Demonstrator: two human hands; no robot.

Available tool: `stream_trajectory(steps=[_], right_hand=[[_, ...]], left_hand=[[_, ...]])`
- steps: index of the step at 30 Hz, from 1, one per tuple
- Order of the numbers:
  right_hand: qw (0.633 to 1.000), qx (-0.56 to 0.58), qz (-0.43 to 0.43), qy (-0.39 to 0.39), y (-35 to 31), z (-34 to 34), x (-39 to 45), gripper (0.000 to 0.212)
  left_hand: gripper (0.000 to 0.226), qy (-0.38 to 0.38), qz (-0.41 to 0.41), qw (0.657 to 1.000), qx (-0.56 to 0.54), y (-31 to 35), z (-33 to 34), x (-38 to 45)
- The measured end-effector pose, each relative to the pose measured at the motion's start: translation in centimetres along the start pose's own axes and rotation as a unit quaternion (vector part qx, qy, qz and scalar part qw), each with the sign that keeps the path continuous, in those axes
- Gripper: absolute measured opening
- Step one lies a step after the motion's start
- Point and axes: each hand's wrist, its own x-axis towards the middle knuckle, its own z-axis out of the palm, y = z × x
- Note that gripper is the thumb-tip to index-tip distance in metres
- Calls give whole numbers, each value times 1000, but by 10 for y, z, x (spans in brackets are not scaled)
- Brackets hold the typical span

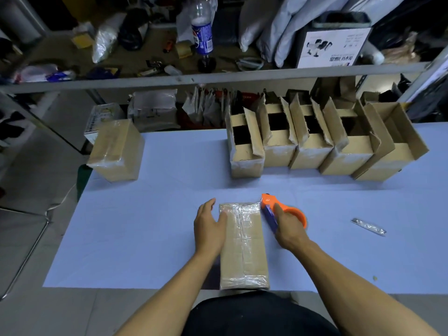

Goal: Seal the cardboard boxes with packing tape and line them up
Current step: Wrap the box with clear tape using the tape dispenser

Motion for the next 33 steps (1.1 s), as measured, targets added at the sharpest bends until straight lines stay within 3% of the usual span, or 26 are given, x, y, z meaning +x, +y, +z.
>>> stream_trajectory(steps=[3,6,7,10,12,15,19,24,33], right_hand=[[994,1,10,110,-6,4,-8,38],[973,124,-18,194,-26,-1,-15,17],[966,162,-30,198,-32,0,-16,13],[954,221,-36,199,-47,5,-18,29],[951,237,-27,196,-55,6,-19,35],[950,257,-15,174,-64,7,-21,25],[952,257,-12,163,-66,9,-16,13],[944,285,-28,166,-70,9,-13,22],[909,292,-165,246,-126,-34,8,22]], left_hand=[[34,1,-50,997,-61,-2,-3,11],[26,14,-88,993,-84,2,-2,17],[25,13,-103,991,-86,3,-2,19],[24,11,-136,983,-121,3,-2,21],[7,14,-146,978,-146,0,-2,22],[27,2,-119,983,-139,0,-6,19],[19,-15,-128,980,-148,-1,-6,22],[15,-4,-128,972,-196,-3,-5,24],[18,129,22,964,-231,43,-24,58]])
